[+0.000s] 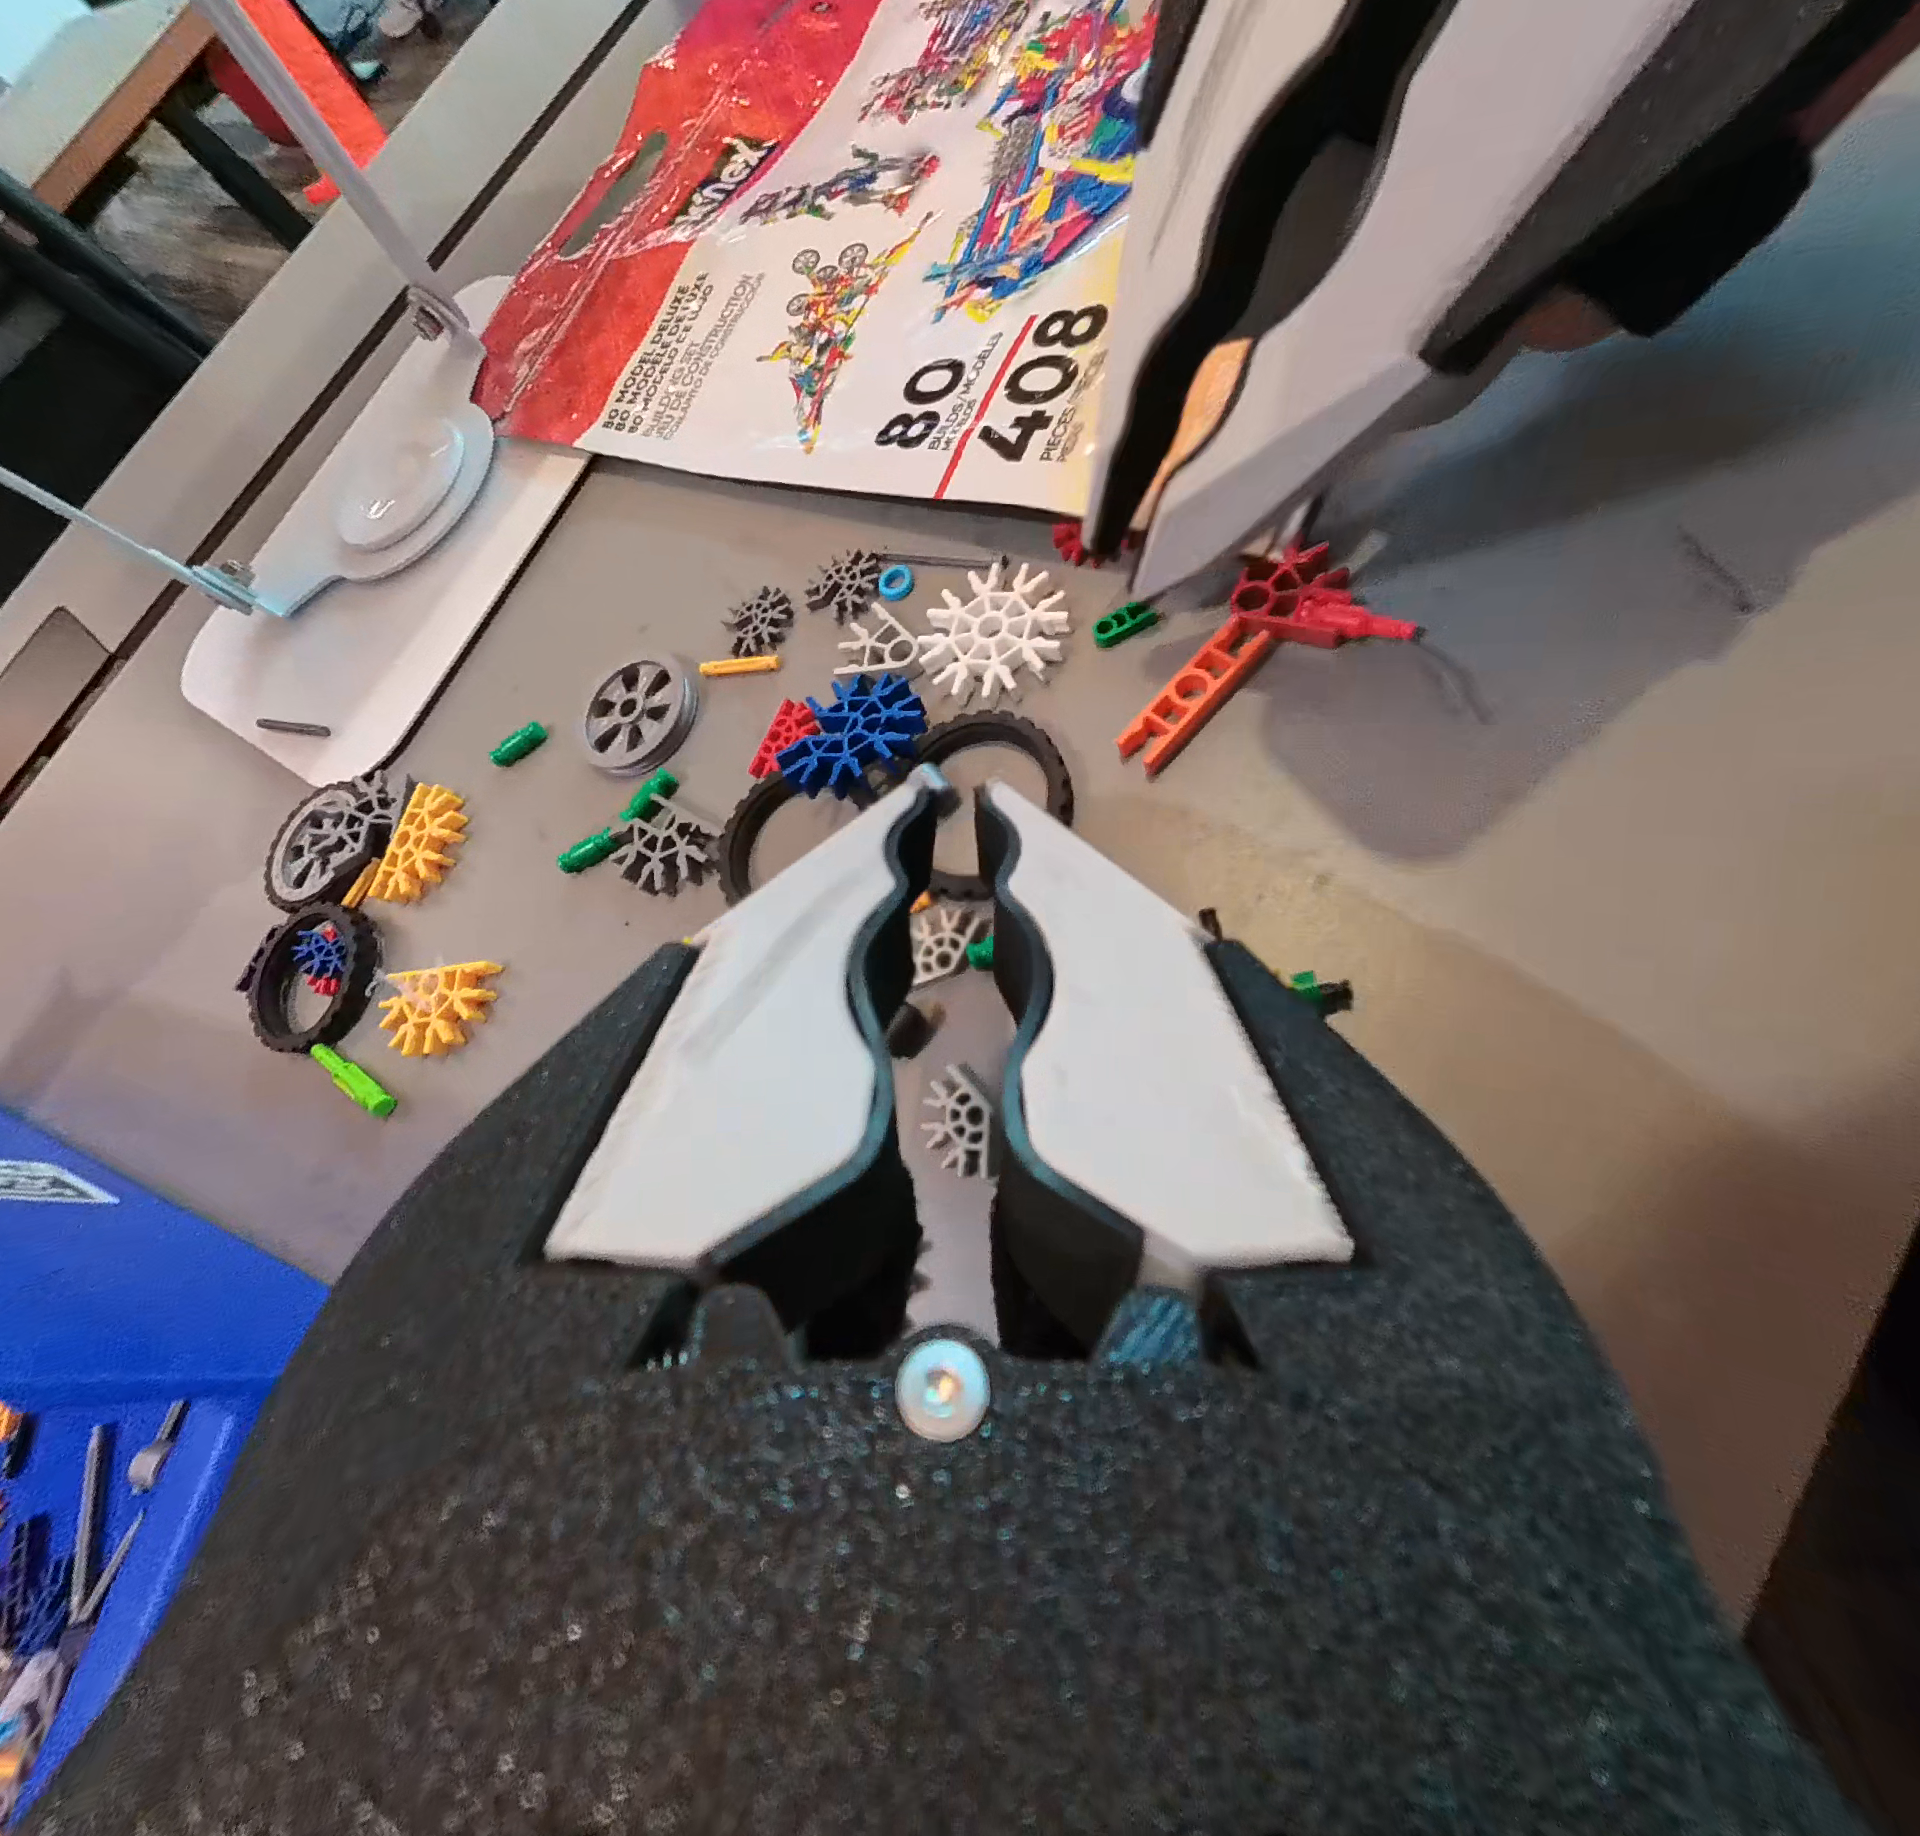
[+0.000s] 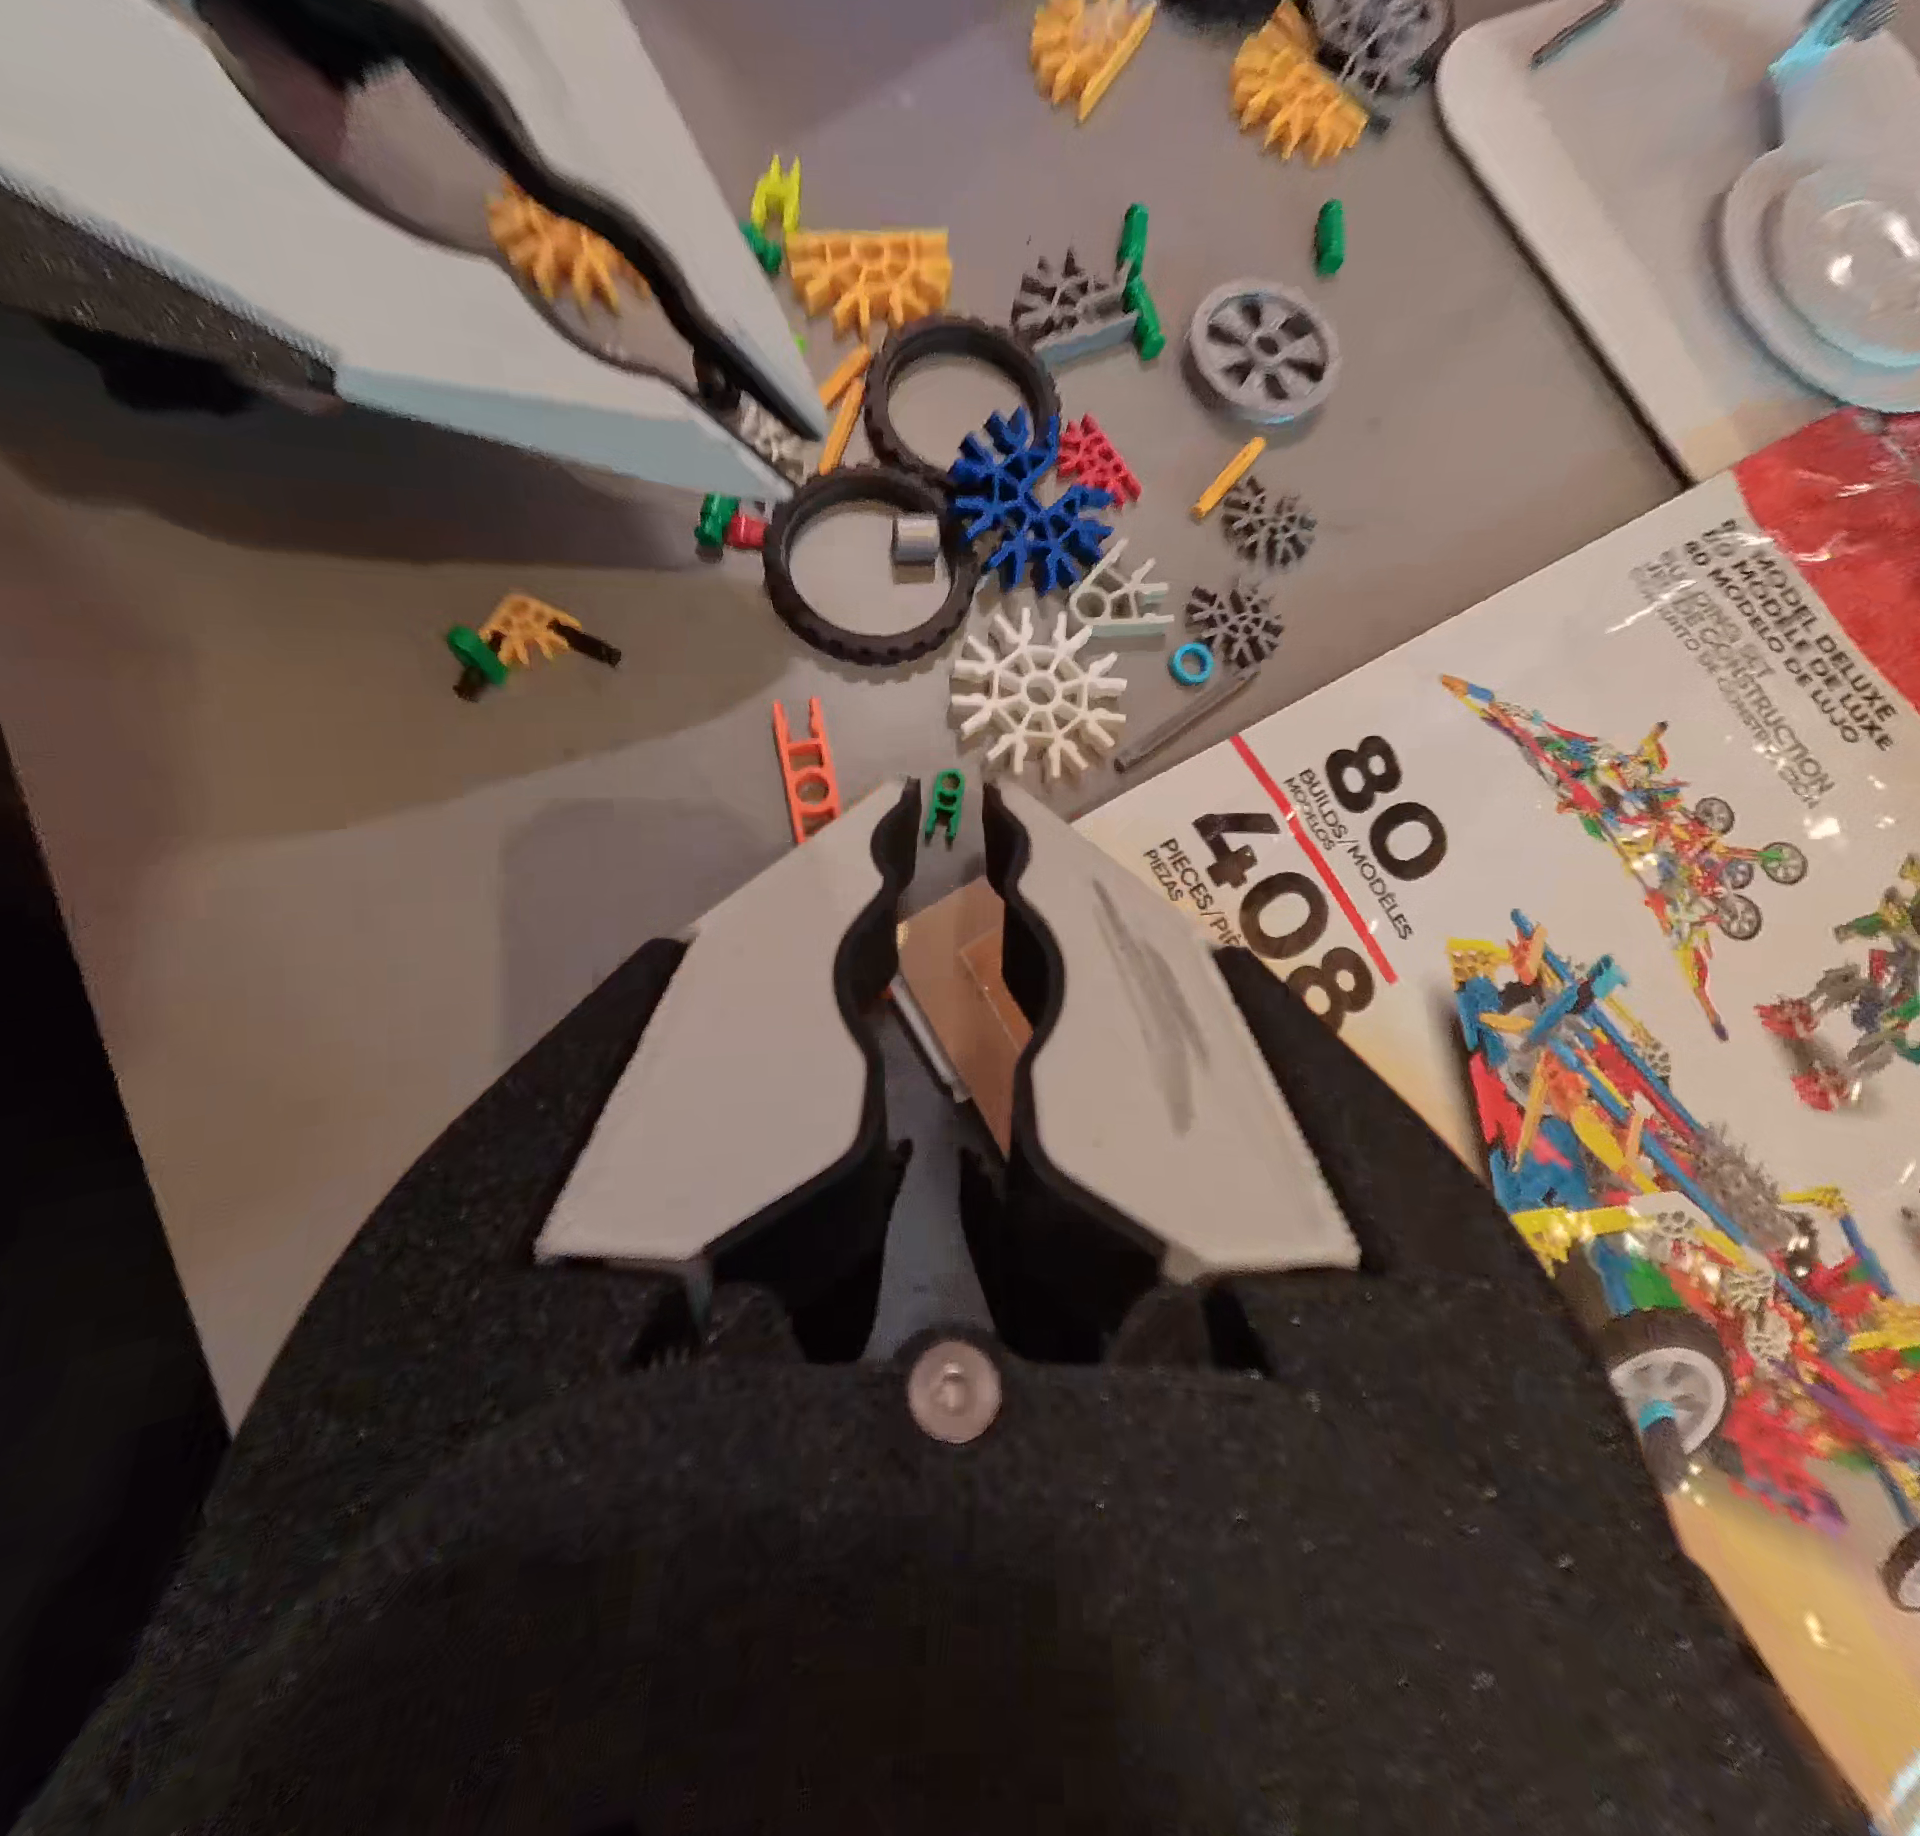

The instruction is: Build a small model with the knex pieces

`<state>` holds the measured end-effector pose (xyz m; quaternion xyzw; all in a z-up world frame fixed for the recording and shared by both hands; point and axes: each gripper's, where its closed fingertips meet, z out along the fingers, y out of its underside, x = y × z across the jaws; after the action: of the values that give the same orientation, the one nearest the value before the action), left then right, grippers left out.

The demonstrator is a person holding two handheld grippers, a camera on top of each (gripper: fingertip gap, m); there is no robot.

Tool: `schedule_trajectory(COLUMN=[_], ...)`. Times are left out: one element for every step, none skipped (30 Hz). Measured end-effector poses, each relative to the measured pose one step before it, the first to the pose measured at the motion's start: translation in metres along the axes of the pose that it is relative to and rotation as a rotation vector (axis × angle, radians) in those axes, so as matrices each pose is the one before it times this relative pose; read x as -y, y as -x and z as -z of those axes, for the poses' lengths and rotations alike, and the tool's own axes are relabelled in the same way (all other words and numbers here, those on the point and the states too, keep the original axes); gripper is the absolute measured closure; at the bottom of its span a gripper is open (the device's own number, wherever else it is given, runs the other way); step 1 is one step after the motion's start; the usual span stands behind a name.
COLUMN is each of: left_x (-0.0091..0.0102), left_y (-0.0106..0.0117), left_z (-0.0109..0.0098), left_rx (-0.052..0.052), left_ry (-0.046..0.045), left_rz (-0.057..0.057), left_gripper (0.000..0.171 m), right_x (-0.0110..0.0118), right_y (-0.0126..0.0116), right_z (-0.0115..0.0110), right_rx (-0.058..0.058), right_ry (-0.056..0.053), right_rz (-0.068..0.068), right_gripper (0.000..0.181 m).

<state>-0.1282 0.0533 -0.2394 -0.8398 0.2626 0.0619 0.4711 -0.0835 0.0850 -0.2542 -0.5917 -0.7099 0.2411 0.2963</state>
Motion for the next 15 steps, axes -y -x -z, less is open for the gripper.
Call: schedule_trajectory(left_x=[-0.00150,-0.00084,-0.00071,-0.00089,-0.00092,-0.00050,0.00007,0.00017,-0.00003,-0.00011,-0.00003,0.00001,-0.00014,0.00010,0.00081], left_y=[0.00057,-0.00169,-0.00188,0.00000,0.00063,0.00038,0.00000,0.00036,0.00030,-0.00014,-0.00017,-0.00008,0.00012,-0.00022,-0.00089], left_z=[0.00040,0.00082,0.00119,0.00148,0.00153,0.00164,0.00151,0.00107,0.00073,0.00045,0.00017,0.00005,-0.00001,-0.00004,0.00004], left_rx=[0.0084,-0.0075,-0.0094,0.0028,0.0051,0.0020,-0.0011,0.0004,0.0005,-0.0016,-0.0017,-0.0015,0.0003,-0.0011,-0.0031], left_ry=[0.00497,-0.00116,-0.00240,-0.00151,-0.00044,-0.00278,-0.00461,-0.00430,-0.00291,-0.00300,-0.00434,-0.00522,-0.00403,-0.00472,-0.00708], left_rz=[0.0001,0.0038,0.0062,0.0042,0.0011,0.0019,0.0038,0.0038,0.0025,0.0014,0.0010,-0.0002,-0.0008,-0.0041,-0.0079], left_gripper=[0.166,0.166,0.166,0.166,0.166,0.166,0.165,0.165,0.165,0.165,0.165,0.165,0.165,0.165,0.165], right_x=[-0.00294,-0.00235,-0.00250,-0.00065,0.00067,0.00091,0.00036,0.00030,0.00016,0.00021,0.00010,0.00041,0.00035,0.00056,0.00183], right_y=[0.00093,0.00157,0.00138,0.00052,0.00011,0.00062,0.00024,-0.00063,-0.00041,0.00004,-0.00012,-0.00033,-0.00018,0.00038,0.00014], right_z=[-0.00300,-0.00275,-0.00268,-0.00202,-0.00094,-0.00071,-0.00049,-0.00065,-0.00038,-0.00008,-0.00015,-0.00019,-0.00031,0.00009,0.00083], right_rx=[-0.0003,0.0028,0.0038,0.0005,0.0018,0.0050,0.0021,-0.0044,-0.0014,0.0037,0.0030,0.0010,0.0031,0.0092,0.0099], right_ry=[0.0316,0.0249,0.0257,0.0123,0.0050,0.0031,0.0055,0.0053,0.0052,0.0052,0.0013,-0.0029,-0.0059,-0.0093,-0.0187], right_rz=[0.0215,0.0226,0.0145,0.0067,-0.0025,0.0010,0.0014,0.0027,-0.0014,-0.0009,0.0052,-0.0008,-0.0087,-0.0125,-0.0166], right_gripper=[0.170,0.170,0.170,0.171,0.171,0.172,0.174,0.176,0.176,0.177,0.177,0.177,0.177,0.177,0.177])
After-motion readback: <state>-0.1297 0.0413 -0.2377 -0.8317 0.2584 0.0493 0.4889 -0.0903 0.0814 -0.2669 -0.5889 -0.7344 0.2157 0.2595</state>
